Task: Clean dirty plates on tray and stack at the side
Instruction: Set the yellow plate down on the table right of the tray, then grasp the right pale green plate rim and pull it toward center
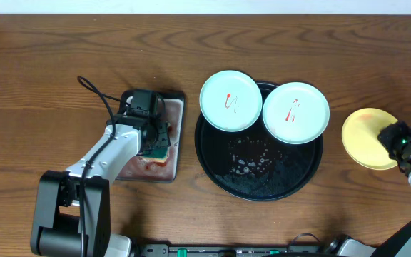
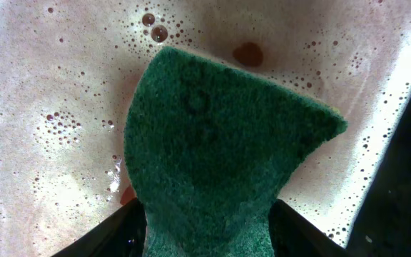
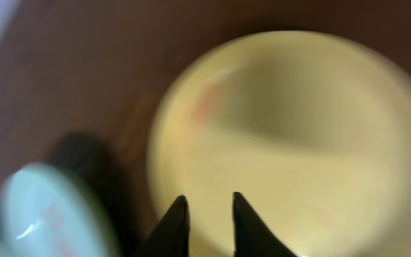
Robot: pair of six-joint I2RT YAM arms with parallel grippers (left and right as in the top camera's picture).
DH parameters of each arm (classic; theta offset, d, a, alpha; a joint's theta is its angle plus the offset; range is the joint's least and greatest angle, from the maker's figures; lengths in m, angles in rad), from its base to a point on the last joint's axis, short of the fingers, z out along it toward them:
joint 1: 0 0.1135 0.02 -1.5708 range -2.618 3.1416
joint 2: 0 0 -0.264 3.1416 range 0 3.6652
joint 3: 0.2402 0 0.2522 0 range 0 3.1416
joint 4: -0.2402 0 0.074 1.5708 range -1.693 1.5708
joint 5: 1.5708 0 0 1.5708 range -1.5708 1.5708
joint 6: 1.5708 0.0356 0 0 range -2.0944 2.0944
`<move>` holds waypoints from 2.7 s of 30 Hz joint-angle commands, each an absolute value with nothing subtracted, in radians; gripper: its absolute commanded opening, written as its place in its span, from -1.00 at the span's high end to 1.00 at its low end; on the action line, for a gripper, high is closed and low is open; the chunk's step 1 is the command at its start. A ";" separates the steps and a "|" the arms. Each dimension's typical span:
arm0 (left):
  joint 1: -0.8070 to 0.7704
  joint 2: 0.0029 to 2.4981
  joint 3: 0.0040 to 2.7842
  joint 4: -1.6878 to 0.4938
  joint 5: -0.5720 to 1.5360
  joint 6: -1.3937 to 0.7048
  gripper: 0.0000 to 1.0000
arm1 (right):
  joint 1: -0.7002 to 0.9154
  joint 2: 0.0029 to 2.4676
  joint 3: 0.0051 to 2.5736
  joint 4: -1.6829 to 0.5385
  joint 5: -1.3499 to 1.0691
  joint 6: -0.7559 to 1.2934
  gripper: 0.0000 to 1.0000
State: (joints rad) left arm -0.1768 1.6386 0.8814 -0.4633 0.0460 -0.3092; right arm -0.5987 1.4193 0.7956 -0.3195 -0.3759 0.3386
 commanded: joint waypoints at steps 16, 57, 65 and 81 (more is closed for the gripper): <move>-0.173 1.650 0.870 -0.470 0.044 -0.296 0.75 | -0.181 1.518 0.838 -0.252 -0.172 0.045 0.04; -0.173 1.642 0.822 -0.466 0.044 -0.281 0.86 | 0.019 1.418 0.774 -0.537 -0.173 0.100 0.97; -0.173 1.453 0.833 -0.509 0.072 -0.282 0.86 | 0.085 1.472 0.709 -0.446 -0.173 0.100 0.98; -0.173 1.234 0.833 -0.514 0.281 -0.312 0.85 | 0.120 1.549 0.666 -0.354 -0.176 0.100 0.98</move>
